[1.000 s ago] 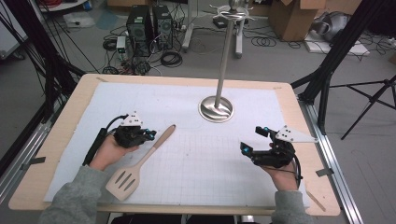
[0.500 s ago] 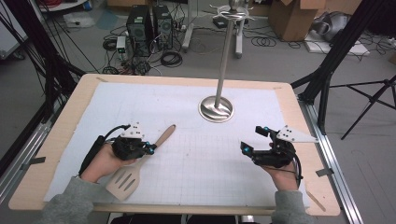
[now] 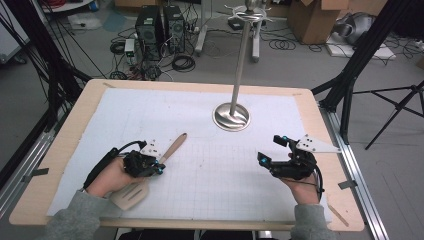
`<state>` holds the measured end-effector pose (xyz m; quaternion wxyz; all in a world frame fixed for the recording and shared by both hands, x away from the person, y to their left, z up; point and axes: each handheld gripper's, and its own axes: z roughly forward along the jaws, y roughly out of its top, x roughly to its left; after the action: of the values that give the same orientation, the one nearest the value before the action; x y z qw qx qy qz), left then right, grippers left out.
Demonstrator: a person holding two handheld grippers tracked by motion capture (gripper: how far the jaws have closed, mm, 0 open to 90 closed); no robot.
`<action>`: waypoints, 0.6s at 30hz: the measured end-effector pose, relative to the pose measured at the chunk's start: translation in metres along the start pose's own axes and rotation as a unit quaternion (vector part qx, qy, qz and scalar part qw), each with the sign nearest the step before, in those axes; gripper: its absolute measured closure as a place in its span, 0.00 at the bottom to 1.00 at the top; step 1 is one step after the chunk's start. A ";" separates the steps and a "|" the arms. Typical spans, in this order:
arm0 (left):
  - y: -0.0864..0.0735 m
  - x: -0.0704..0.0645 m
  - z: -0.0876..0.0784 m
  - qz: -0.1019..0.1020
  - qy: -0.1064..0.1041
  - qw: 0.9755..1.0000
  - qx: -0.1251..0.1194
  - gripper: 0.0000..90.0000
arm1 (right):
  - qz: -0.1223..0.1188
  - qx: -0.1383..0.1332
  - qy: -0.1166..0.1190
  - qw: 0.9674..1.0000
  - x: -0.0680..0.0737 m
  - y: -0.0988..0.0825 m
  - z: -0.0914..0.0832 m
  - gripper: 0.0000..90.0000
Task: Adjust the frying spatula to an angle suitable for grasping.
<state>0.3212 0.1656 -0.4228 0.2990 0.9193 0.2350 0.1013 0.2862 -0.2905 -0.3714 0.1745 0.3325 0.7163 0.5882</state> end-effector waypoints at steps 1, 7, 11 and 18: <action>-0.002 0.001 -0.001 0.001 -0.001 1.000 -0.001 1.00 | 0.000 -0.001 0.001 1.000 0.000 0.000 0.000 0.09; -0.013 0.007 -0.006 -0.009 -0.016 1.000 -0.013 1.00 | 0.001 -0.002 0.001 1.000 0.000 0.000 -0.001 0.09; -0.027 0.017 -0.013 -0.027 -0.039 0.998 -0.028 1.00 | 0.002 -0.002 0.002 1.000 0.000 0.000 -0.002 0.09; -0.030 0.032 -0.022 -0.075 -0.058 0.993 -0.077 1.00 | -0.002 -0.002 0.001 1.000 0.001 0.000 -0.001 0.09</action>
<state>0.3304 0.2135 -0.4220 0.3888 0.8777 0.2767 0.0428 0.2850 -0.2902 -0.3713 0.1751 0.3302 0.7162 0.5894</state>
